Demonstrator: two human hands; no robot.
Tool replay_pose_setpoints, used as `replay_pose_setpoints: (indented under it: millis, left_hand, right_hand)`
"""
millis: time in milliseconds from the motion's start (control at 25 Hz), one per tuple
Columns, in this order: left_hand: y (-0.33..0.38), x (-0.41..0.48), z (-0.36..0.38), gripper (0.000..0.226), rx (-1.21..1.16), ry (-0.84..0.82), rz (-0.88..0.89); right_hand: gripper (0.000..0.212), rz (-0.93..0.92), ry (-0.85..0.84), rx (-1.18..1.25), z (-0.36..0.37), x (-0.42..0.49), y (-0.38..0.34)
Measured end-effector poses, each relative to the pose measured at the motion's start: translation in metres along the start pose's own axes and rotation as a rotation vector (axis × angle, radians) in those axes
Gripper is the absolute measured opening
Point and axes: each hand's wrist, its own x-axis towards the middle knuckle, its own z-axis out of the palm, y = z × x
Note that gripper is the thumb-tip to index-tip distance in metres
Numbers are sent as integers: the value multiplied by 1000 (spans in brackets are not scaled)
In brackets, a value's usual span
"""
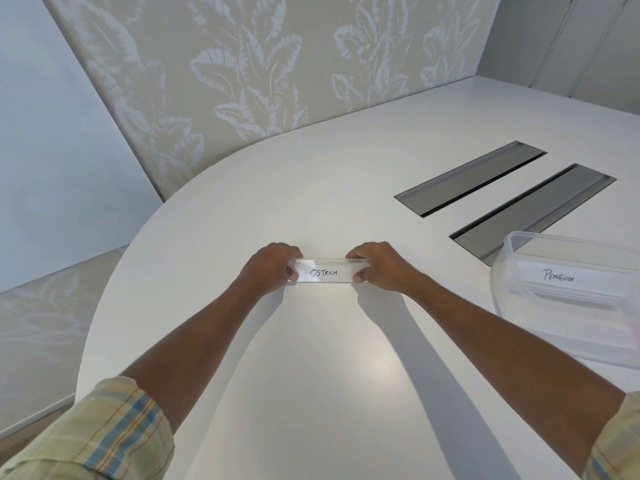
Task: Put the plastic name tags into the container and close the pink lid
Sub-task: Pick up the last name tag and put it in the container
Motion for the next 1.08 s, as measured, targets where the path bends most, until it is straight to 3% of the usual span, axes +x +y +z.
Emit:
replay_pose_setpoints:
  millis: [560,1080]
  left_hand:
    - [55,-35,-21,38,-2,46,63]
    - [185,-34,-53,37,87,112,207]
  right_hand:
    - [52,-73,-15,-33,-54,-36,9]
    - [49,-30,114,-49,-158,-130,51]
